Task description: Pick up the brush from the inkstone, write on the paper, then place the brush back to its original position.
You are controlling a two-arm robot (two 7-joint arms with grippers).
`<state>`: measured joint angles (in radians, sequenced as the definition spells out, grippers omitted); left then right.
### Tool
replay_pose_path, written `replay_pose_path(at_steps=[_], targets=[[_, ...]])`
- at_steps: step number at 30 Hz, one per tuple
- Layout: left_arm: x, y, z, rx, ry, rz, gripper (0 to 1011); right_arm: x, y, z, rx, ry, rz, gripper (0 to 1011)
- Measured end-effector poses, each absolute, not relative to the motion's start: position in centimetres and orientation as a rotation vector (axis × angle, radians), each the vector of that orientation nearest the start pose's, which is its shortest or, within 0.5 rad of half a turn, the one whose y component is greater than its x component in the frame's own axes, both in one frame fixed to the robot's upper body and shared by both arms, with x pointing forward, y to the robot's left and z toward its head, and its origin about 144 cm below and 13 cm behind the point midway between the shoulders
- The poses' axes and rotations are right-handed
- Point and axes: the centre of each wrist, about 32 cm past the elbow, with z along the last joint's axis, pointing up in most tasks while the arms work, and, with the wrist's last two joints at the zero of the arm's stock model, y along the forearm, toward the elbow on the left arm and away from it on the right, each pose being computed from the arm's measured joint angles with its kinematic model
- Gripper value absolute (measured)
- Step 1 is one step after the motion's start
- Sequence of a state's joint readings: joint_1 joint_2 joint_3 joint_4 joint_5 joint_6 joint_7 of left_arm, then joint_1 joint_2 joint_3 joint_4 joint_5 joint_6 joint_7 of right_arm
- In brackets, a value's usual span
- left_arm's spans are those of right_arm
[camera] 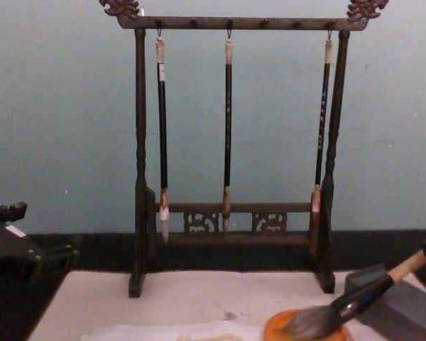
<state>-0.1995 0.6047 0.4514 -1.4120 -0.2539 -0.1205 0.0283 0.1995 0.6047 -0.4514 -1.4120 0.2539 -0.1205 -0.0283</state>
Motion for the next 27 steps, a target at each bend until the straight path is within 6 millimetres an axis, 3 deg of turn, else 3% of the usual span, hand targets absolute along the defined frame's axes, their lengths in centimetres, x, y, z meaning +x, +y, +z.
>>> replay_pose_path(at_steps=[27], targets=[[48.86, 30.96, 113.98, 0.304, -0.285, 1.248, 1010, 48.86, -30.96, 113.98, -0.304, -0.285, -1.248, 1000]])
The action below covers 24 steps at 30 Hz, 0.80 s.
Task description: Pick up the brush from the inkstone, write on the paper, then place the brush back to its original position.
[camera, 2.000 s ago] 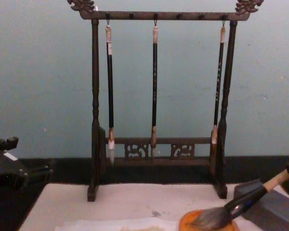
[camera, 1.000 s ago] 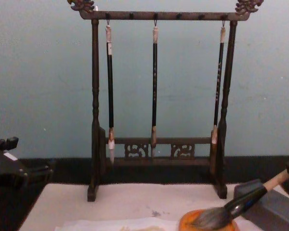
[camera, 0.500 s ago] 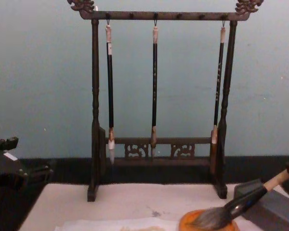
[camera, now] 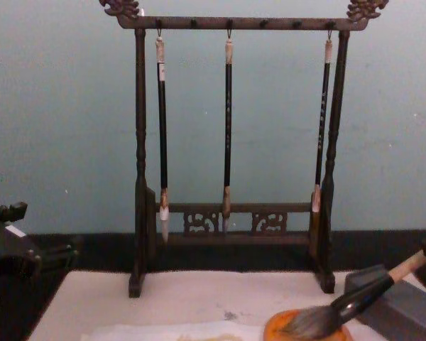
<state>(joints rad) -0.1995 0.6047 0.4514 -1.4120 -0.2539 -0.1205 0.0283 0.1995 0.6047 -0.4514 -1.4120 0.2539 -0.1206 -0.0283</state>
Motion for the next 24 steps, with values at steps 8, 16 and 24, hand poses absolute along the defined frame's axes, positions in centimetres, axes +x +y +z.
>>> replay_pose_path(at_steps=[8, 16, 24], targets=[[48.86, 30.97, 113.98, 0.304, -0.285, 1.248, 1010, 48.86, -30.97, 113.98, -0.304, -0.285, -1.248, 1000], [48.86, 30.97, 113.98, 0.304, -0.285, 1.248, 1010, 48.86, -30.97, 113.97, -0.305, -0.285, -1.248, 1000], [48.86, 30.97, 113.98, 0.304, -0.285, 1.248, 1010, 48.86, -30.97, 113.98, -0.305, -0.285, -1.248, 1000]])
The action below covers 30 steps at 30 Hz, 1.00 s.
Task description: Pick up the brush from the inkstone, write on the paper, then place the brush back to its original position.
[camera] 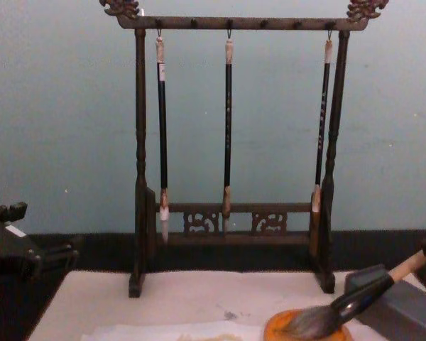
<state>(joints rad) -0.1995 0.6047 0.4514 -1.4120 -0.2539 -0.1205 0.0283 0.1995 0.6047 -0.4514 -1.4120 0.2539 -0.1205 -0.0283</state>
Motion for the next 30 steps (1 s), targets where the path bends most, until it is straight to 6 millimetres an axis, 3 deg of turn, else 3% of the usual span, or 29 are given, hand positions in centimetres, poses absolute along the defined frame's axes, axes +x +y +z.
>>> replay_pose_path(at_steps=[19, 25, 30], targets=[[48.9, 31.0, 114.0, 0.305, -0.285, 1.248, 1010, 48.6, -31.0, 114.1, -0.291, -0.276, -1.245, 1000], [48.9, 31.0, 114.0, 0.304, -0.285, 1.248, 1010, 48.2, -31.0, 114.5, -0.240, -0.206, -1.241, 1000], [48.9, 31.0, 114.0, 0.305, -0.285, 1.248, 1010, 48.0, -30.9, 115.0, -0.136, -0.017, -1.235, 1000]])
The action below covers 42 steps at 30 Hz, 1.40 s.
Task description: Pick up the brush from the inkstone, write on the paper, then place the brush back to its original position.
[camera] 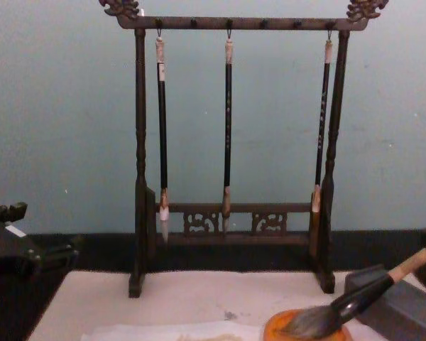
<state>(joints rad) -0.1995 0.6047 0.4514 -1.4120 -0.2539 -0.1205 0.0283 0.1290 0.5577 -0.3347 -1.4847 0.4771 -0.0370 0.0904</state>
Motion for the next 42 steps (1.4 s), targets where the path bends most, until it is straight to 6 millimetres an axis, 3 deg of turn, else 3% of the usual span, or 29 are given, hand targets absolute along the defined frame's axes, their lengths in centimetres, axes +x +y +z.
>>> replay_pose_path(at_steps=[10, 18, 42], targets=[[48.9, 31.0, 114.0, 0.304, -0.285, 1.248, 1010, 47.7, -30.1, 115.5, 0.044, 0.390, -1.266, 1000], [48.9, 31.0, 114.0, 0.304, -0.285, 1.248, 1010, 47.9, -29.8, 115.7, 0.175, 0.603, -1.275, 1000], [48.9, 31.0, 114.0, 0.304, -0.285, 1.248, 1010, 50.0, -27.9, 114.8, 0.357, 0.824, -1.293, 1000]])
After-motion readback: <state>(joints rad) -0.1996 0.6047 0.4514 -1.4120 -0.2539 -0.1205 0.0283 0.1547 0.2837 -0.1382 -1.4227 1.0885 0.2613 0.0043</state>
